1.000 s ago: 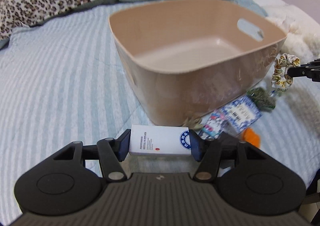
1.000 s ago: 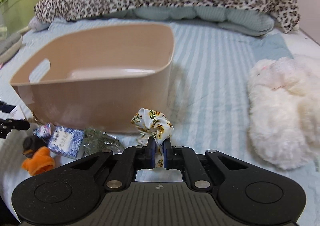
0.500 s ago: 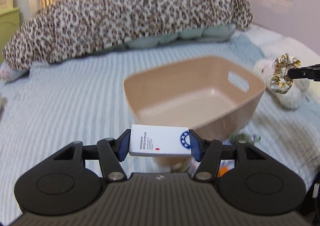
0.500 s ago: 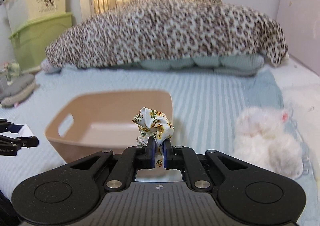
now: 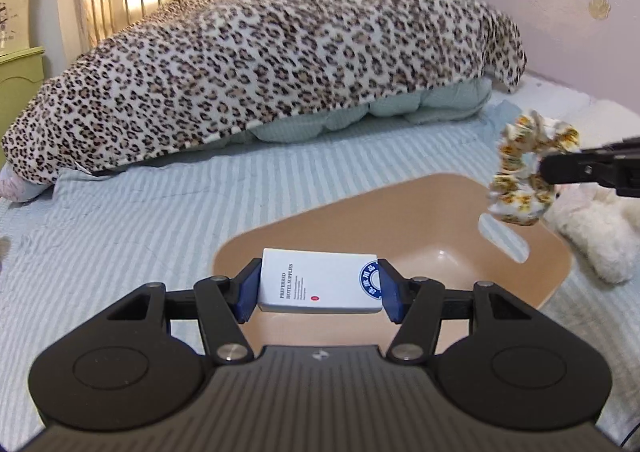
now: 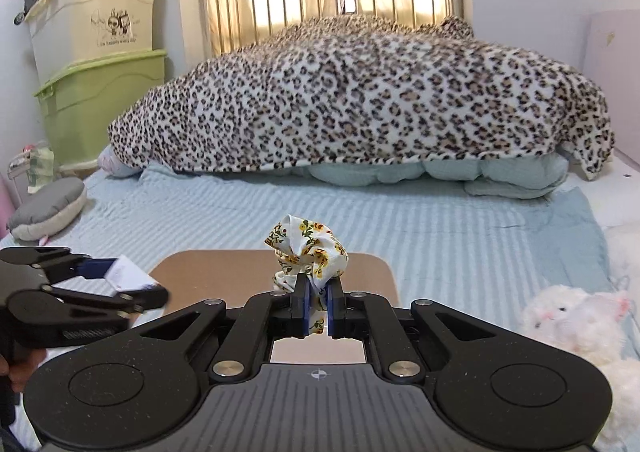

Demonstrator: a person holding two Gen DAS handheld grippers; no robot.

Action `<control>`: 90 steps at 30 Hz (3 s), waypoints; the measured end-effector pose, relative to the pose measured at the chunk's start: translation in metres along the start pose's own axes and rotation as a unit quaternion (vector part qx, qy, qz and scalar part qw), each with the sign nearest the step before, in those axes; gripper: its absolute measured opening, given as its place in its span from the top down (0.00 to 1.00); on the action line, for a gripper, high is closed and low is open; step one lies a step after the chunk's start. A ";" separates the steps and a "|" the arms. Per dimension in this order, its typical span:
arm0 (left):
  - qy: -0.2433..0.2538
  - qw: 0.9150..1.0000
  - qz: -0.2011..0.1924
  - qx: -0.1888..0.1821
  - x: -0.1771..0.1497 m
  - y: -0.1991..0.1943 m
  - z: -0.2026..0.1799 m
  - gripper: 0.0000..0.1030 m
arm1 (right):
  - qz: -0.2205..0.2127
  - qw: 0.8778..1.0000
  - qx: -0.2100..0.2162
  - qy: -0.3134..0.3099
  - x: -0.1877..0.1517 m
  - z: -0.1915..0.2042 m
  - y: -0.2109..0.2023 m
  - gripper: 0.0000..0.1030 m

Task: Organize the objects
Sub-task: 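Drop the white card box and scrunchie into the beige basket with both tools, then grasp the orange cloth with the left tool while the right grasps the green tea bag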

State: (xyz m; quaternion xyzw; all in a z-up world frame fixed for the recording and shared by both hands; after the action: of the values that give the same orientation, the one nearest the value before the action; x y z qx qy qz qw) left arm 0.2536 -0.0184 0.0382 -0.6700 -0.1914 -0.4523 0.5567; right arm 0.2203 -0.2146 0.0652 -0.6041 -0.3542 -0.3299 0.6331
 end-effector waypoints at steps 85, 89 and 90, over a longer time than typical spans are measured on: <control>-0.178 0.966 0.186 -0.038 -0.178 -0.018 -0.044 0.73 | 0.140 0.973 -0.023 -0.181 -0.176 0.058 0.038 0.51; -0.171 0.966 0.187 -0.045 -0.180 -0.019 -0.045 0.90 | 0.142 0.974 -0.012 -0.174 -0.178 0.058 0.036 0.58; -0.173 0.966 0.188 -0.049 -0.180 -0.021 -0.045 0.91 | 0.143 0.975 -0.010 -0.170 -0.177 0.057 0.034 0.59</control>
State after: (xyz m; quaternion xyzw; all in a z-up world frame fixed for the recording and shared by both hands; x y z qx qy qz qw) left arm 0.1272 -0.0085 -0.0989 -0.7886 -0.1330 -0.2257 0.5563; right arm 0.1521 -0.1581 -0.1021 -0.7018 -0.3635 -0.1321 0.5983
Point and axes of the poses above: each gripper's, at about its wrist camera, not at the fingertips, and y roughly the way its jaws point, z to its left, x to its top, the point moved 6 cm from there along y, roughly the way its jaws point, and after that the axes turned 8 degrees about -x, right-handed, at the moved point
